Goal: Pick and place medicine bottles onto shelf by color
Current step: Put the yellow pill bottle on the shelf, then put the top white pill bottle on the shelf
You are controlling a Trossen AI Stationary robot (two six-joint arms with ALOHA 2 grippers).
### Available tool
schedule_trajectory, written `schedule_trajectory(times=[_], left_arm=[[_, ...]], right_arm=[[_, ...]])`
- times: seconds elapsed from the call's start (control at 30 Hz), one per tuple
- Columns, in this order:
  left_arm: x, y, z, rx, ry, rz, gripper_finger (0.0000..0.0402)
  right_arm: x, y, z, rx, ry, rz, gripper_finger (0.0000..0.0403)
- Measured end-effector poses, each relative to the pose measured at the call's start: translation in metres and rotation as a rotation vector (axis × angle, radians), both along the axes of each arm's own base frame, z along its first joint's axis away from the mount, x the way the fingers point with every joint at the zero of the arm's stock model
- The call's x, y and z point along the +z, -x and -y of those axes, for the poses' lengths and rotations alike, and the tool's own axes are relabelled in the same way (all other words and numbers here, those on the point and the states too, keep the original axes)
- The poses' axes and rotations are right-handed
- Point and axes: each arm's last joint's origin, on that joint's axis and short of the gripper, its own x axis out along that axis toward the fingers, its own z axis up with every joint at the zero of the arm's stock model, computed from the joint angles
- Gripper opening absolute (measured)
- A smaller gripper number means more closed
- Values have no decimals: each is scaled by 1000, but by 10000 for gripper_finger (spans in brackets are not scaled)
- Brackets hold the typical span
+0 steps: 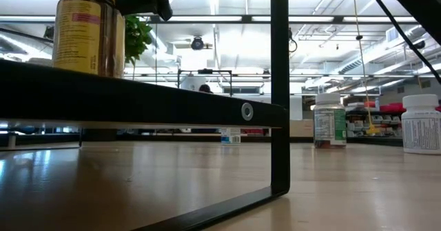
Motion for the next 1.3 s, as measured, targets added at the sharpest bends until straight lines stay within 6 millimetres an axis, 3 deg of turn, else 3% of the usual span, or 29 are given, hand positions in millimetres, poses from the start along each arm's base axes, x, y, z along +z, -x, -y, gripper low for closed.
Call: schedule_trajectory(times=[0.27, 0.7, 1.0, 1.3], left_arm=[[3, 3, -1, 7, 7, 1, 81], [25, 31, -12, 66, 73, 78, 55], [28, 37, -14, 69, 77, 84, 48], [27, 37, -15, 62, 68, 80, 50]], right_arm=[[-5, -3, -3, 2, 2, 7, 244], [-10, -10, -5, 36, 37, 56, 244], [-16, -11, -5, 41, 59, 57, 245], [-13, -13, -6, 41, 14, 84, 297]])
